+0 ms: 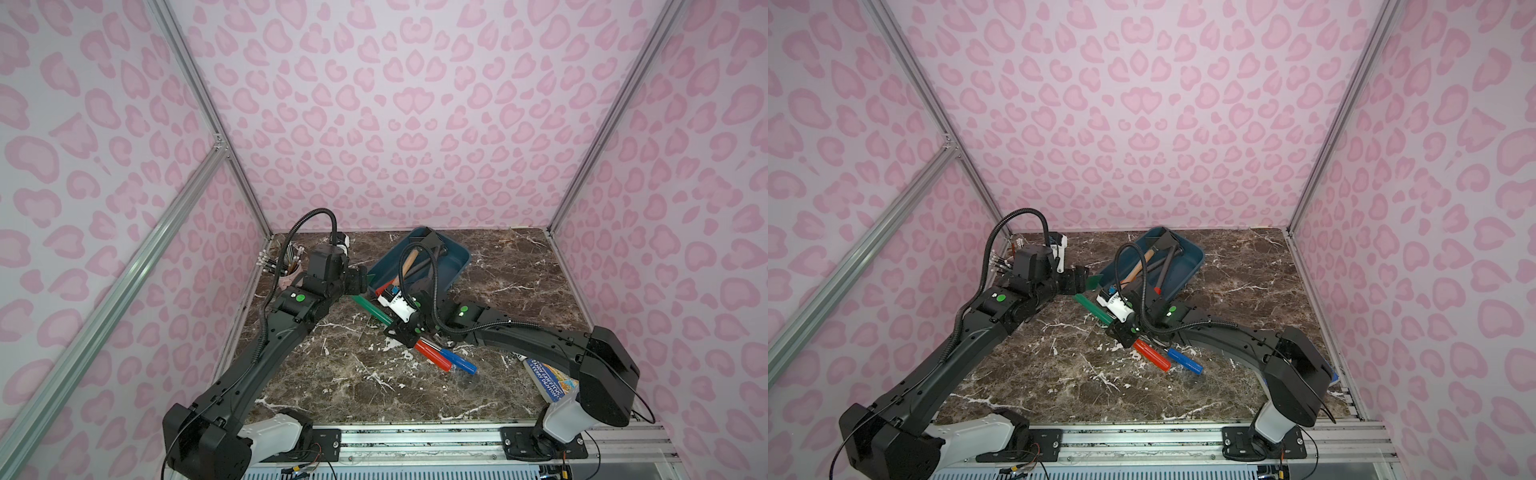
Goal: Put the small hoe into the storage box
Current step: Place the hoe in the storage box.
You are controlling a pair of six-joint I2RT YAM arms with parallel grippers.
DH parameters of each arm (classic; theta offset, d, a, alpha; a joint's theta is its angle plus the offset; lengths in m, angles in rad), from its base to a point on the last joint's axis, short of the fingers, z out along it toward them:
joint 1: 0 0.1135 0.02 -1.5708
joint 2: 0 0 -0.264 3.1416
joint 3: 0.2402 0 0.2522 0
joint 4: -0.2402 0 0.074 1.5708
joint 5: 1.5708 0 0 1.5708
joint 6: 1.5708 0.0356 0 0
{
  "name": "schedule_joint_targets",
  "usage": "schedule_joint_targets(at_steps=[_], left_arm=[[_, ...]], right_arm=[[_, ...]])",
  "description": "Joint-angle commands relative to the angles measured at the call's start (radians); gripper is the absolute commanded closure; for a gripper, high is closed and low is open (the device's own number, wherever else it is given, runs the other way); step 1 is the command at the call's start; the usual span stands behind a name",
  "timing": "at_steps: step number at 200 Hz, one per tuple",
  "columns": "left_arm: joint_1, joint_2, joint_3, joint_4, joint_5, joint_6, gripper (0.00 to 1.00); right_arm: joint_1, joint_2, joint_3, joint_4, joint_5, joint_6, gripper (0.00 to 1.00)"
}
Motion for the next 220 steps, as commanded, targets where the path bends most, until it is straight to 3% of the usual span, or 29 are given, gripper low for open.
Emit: schedule_joint_targets(at_steps=[1, 220], left_arm=[[0.001, 0.000, 0.008, 0.028, 0.014, -0.001, 0.21], [0.001, 0.007, -0.008, 0.049, 0.065, -0.004, 0.21]], right_arm=[[-0.020, -0.020, 0.021, 0.116, -0.062, 0.027, 1.00], [-0.287, -0.043, 0.022, 0.218, -0.168, 0.185, 1.00]])
